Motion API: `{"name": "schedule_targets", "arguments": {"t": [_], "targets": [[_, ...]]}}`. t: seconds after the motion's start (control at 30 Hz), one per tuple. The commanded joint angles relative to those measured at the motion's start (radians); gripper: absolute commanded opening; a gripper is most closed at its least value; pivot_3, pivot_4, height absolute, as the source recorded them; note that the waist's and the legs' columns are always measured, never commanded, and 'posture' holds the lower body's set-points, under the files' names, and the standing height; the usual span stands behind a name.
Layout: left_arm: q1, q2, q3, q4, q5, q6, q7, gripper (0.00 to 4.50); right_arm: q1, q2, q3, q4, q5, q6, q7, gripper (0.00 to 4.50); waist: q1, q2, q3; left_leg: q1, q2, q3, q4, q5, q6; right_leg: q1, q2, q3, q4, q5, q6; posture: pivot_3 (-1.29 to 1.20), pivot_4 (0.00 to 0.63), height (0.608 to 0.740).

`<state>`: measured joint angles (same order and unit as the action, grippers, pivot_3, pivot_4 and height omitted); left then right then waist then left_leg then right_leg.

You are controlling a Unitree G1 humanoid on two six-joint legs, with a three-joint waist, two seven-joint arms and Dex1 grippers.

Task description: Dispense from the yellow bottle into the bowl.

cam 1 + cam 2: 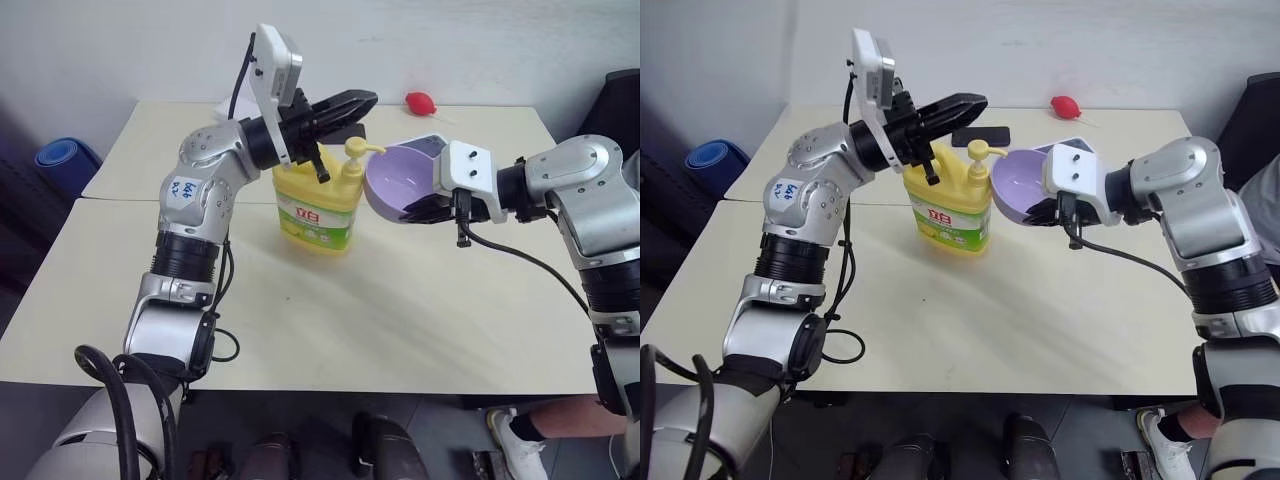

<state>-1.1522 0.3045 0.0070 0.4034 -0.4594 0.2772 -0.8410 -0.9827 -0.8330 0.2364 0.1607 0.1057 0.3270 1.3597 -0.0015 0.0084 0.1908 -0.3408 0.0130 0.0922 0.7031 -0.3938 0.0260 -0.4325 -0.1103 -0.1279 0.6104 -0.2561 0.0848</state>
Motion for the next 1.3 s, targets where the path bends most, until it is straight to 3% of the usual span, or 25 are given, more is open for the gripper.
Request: {"name": "schedule_targets", "arguments": {"t": [0.03, 0.23, 0.47, 0.93, 1.3], "targets": [[-0.042, -0.012, 0.005, 0.040, 0.043, -0.032, 0.013, 0.02, -0.064, 0.012, -0.001, 0.032, -0.027, -0.044, 0.001, 0.00, 0.000, 0.000, 0.000, 0.000, 0.000, 0.000, 0.000, 0.000, 0.000, 0.000, 0.000, 0.000, 0.000, 0.000, 0.000, 0.00, 0.150, 0.740], [-0.036, -0.029, -0.033, 0.081, 0.102, -0.009, 0.004, 0.02, -0.119, 0.051, 0.002, 0.105, -0.056, -0.078, -0.012, 0.00, -0.002, 0.000, 0.000, -0.002, 0.000, 0.000, 0.001, 0.000, 0.000, -0.001, 0.000, -0.001, 0.000, 0.000, 0.000, 0.00, 0.150, 0.740], [-0.024, -0.065, -0.037, 0.114, 0.148, 0.072, 0.061, 0.02, -0.141, 0.068, -0.004, 0.132, -0.070, -0.097, -0.013, 0.00, -0.002, 0.000, 0.000, -0.015, 0.000, 0.000, 0.011, 0.000, 0.000, -0.012, -0.001, -0.004, 0.006, 0.000, 0.000, 0.00, 0.150, 0.740], [-0.171, -0.070, -0.029, 0.254, 0.194, 0.117, 0.082, 0.02, -0.120, 0.068, -0.011, 0.104, -0.060, -0.082, -0.014, 0.00, -0.003, 0.000, 0.000, -0.015, -0.001, 0.000, 0.013, 0.000, 0.001, -0.012, -0.002, -0.004, 0.009, 0.000, 0.000, 0.00, 0.150, 0.740], [-0.106, -0.080, -0.098, 0.274, 0.289, 0.106, 0.085, 0.02, -0.122, 0.077, -0.017, 0.092, -0.054, -0.067, -0.030, 0.00, -0.003, 0.000, 0.000, -0.014, 0.000, 0.000, 0.013, 0.000, 0.001, -0.012, -0.002, -0.003, 0.010, 0.000, 0.000, 0.00, 0.150, 0.740]]}}
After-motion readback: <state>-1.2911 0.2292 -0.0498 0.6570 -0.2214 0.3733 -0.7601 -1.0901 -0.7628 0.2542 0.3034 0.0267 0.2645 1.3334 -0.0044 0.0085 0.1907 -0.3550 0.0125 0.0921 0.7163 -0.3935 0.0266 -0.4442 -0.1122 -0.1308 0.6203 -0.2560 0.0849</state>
